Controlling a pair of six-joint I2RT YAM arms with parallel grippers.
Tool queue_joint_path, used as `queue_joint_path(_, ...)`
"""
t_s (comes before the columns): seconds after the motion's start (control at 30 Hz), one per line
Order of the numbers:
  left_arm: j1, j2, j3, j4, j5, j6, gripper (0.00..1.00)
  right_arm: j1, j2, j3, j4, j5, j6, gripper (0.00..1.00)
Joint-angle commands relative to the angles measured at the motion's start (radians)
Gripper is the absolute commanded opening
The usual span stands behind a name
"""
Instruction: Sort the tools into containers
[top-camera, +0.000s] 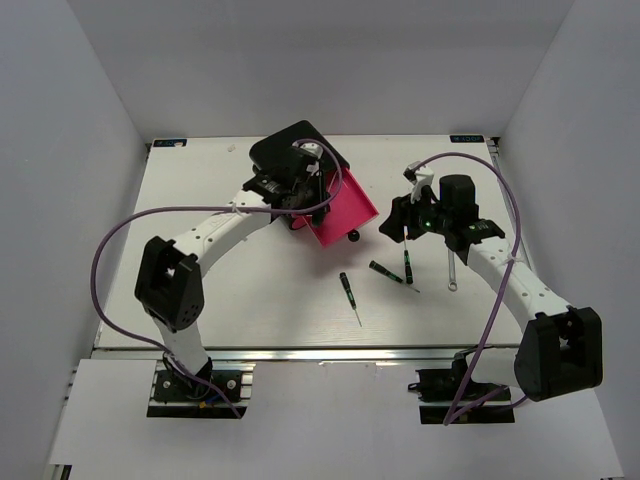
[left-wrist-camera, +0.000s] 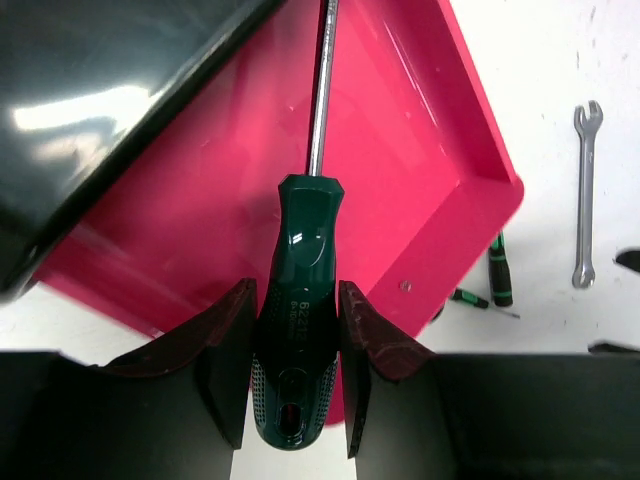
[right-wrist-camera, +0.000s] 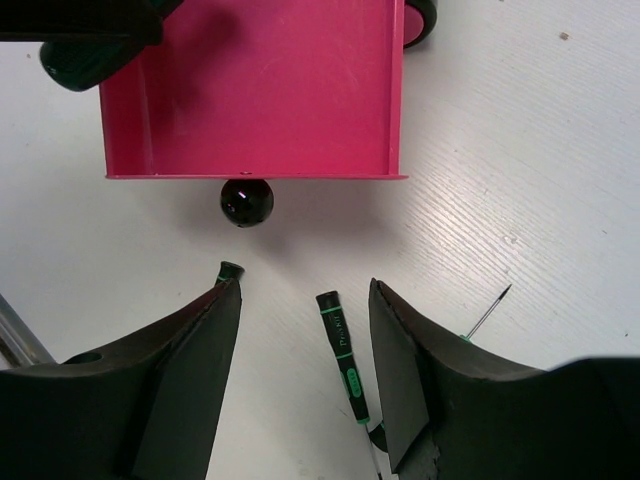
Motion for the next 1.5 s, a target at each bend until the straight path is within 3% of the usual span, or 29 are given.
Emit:
queue_joint_path(0.0,-0.017,0.022,0.083,-0.027,-0.049,-0.04,0.0,-0.006,-0.025,-0.005,0.049,0.004,0.005,0.6)
queue_joint_path(0.27,-0.033,0.09,0.109,-0.018,-0.082,-0.061,0.0,-0.009,-0.019,-0.005,0.064,0.006,0.005,0.6)
queue_joint_path(0.33,-0.033,0.1,0.118,-0.025,-0.086,-0.066,0.14,-0.008,-0.018,-0.007,0.06,0.006,-0.002,0.61)
queue_joint_path(0.37,-0.033,0.108,0.121,-0.025,-0.086,-0.066,0.29,-0.008,-0.018,-0.002,0.054,0.009,-0.008,0.63)
queue_joint_path(0.47,-0.034,0.102,0.124,-0.019,-0.079,-0.066,0.52,-0.008,-0.013,0.01,0.016,0.05,-0.042,0.7)
queue_joint_path(0.63,-0.034,0.064,0.121,-0.009,-0.066,-0.061,0.63,-0.025,-0.016,0.015,-0.055,0.112,-0.106,0.77)
queue_joint_path(0.7,-0.033,0.026,0.111,0.008,-0.045,-0.055,0.68,-0.029,-0.013,0.015,-0.103,0.138,-0.122,0.88)
queue_joint_path(0.9,-0.034,-0.129,-0.004,0.137,-0.016,-0.023,0.64,-0.061,0.011,-0.019,-0.192,0.193,-0.163,0.89)
queue_joint_path(0.97,-0.034,-0.214,-0.046,0.165,-0.031,-0.017,0.42,-0.072,0.021,-0.022,-0.199,0.195,-0.186,0.88)
queue_joint_path(1.03,-0.034,-0.267,-0.109,0.183,-0.077,-0.009,0.18,-0.072,0.022,-0.022,-0.213,0.155,-0.221,0.76)
queue_joint_path(1.07,-0.034,-0.321,-0.13,0.183,-0.098,-0.008,0.0,-0.074,0.019,-0.025,-0.207,0.127,-0.237,0.5)
queue_joint_path(1.13,-0.034,-0.372,-0.208,0.185,-0.166,-0.002,0.0,-0.069,0.015,-0.03,-0.177,0.031,-0.265,0.25)
queue_joint_path(1.17,-0.033,-0.416,-0.234,0.182,-0.193,-0.003,0.0,-0.063,0.036,-0.033,-0.161,0.006,-0.257,0.06)
queue_joint_path(1.23,-0.028,-0.45,-0.296,0.153,-0.255,-0.018,0.12,-0.031,0.083,-0.013,-0.143,0.027,-0.22,0.0)
queue_joint_path(1.27,-0.025,-0.473,-0.31,0.145,-0.264,-0.02,0.25,-0.025,0.144,0.02,-0.138,0.036,-0.197,0.0)
queue_joint_path(1.33,-0.023,-0.492,-0.345,0.122,-0.287,-0.029,0.34,-0.019,0.206,0.059,-0.118,0.079,-0.095,0.0)
queue_joint_path(1.37,-0.023,-0.505,-0.354,0.114,-0.295,-0.037,0.47,-0.014,0.258,0.091,-0.11,0.116,-0.058,0.0)
queue_joint_path(1.47,-0.022,-0.522,-0.38,0.096,-0.318,-0.052,0.53,0.004,0.321,0.134,-0.075,0.168,0.079,0.0)
